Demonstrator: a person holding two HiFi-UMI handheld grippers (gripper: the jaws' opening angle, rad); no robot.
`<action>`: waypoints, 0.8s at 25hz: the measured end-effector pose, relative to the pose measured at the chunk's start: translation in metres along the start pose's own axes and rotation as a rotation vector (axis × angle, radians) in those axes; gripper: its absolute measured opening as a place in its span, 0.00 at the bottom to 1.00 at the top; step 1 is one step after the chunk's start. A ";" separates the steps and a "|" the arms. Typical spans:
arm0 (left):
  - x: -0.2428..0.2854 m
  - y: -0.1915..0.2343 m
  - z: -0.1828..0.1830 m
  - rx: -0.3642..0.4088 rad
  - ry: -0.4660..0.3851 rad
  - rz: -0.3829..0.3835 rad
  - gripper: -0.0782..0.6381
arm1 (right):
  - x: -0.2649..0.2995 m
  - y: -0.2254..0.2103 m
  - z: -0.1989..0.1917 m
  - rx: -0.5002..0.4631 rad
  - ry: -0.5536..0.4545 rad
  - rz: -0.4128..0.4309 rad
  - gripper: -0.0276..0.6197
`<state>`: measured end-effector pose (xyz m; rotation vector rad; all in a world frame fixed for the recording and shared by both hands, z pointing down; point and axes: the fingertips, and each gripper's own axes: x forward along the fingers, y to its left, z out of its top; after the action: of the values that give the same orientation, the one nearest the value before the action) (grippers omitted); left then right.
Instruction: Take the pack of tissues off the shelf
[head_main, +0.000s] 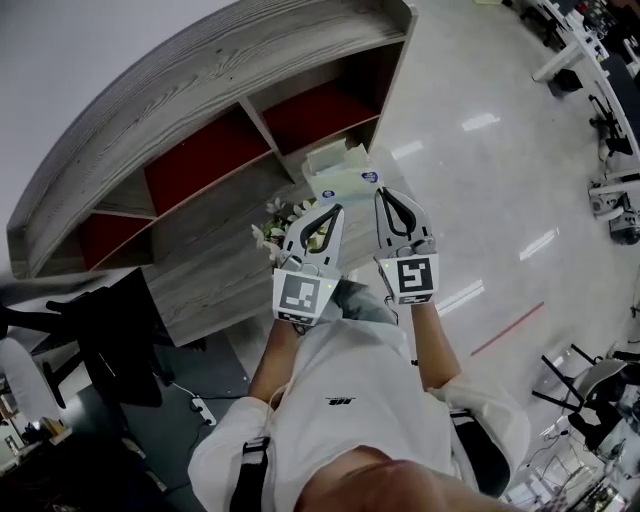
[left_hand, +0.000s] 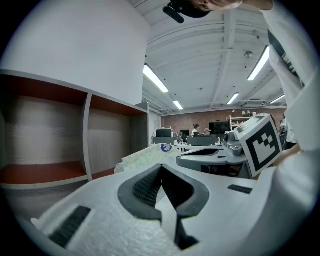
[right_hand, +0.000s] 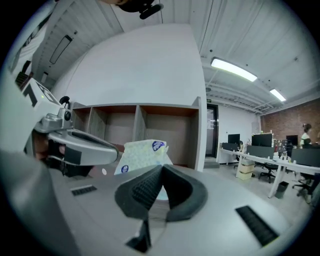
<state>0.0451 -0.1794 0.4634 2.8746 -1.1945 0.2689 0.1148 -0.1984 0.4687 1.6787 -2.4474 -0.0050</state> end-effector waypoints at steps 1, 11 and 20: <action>-0.005 -0.004 0.002 0.004 -0.004 -0.005 0.15 | -0.007 0.002 0.002 -0.004 -0.003 -0.006 0.08; -0.062 -0.031 0.002 0.011 -0.013 -0.009 0.15 | -0.068 0.044 0.008 -0.008 -0.012 -0.019 0.08; -0.095 -0.048 -0.001 0.010 -0.012 -0.012 0.15 | -0.105 0.067 0.013 -0.006 -0.026 -0.028 0.08</action>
<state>0.0131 -0.0785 0.4513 2.8951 -1.1812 0.2593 0.0879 -0.0777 0.4474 1.7213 -2.4400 -0.0377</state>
